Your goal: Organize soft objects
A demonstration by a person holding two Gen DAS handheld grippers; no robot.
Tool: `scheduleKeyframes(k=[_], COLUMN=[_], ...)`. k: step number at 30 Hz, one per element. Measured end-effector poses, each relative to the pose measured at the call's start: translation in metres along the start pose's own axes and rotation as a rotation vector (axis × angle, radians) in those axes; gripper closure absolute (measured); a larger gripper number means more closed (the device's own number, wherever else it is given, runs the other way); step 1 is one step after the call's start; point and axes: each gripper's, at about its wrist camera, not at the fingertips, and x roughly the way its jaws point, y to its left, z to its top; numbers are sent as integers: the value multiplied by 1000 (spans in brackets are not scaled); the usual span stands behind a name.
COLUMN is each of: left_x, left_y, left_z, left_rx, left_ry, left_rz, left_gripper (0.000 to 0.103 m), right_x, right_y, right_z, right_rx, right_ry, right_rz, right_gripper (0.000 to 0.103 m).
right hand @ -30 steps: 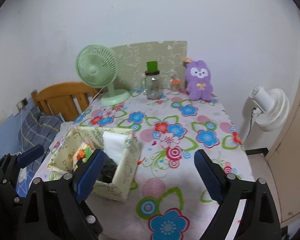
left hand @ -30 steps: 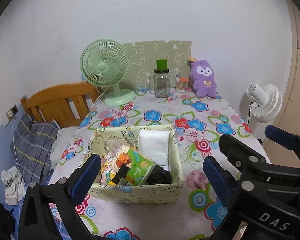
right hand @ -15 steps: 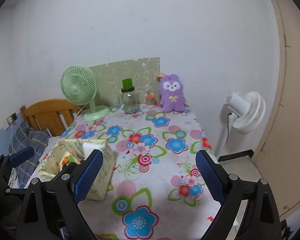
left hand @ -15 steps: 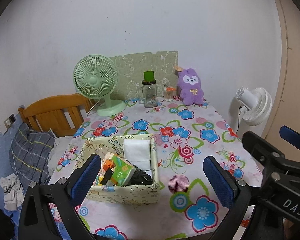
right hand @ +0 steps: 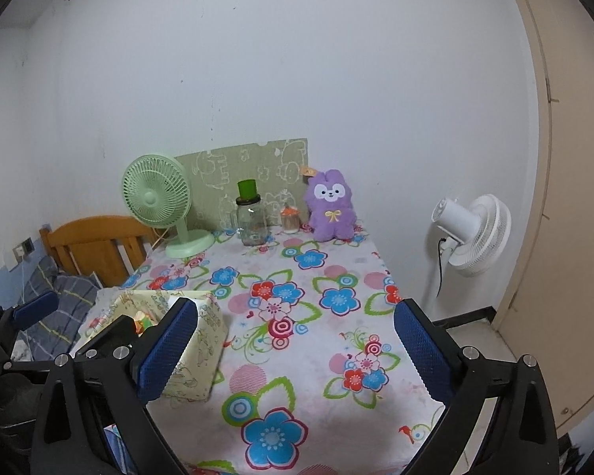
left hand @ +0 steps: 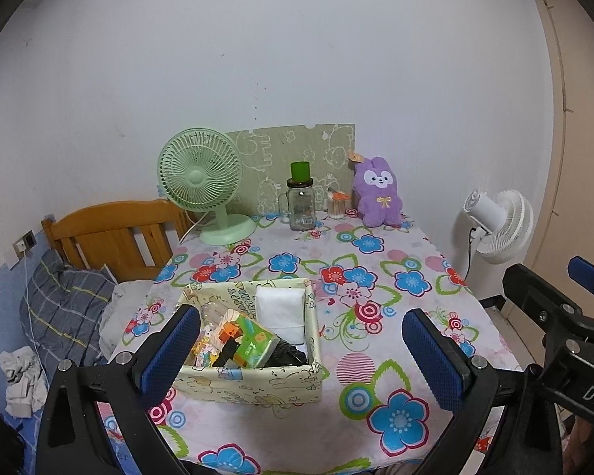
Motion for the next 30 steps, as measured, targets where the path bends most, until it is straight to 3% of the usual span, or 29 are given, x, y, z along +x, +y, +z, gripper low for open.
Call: scheduleKeyframes(k=[30], left_x=[5], left_y=[18], left_z=[-1], left_rx=[-73], left_ry=[8], left_rz=[11], left_gripper=[0], right_x=[8], right_y=[8], right_z=[6], right_rx=[-16], right_ry=[12], right_rz=[19], right_gripper=[2])
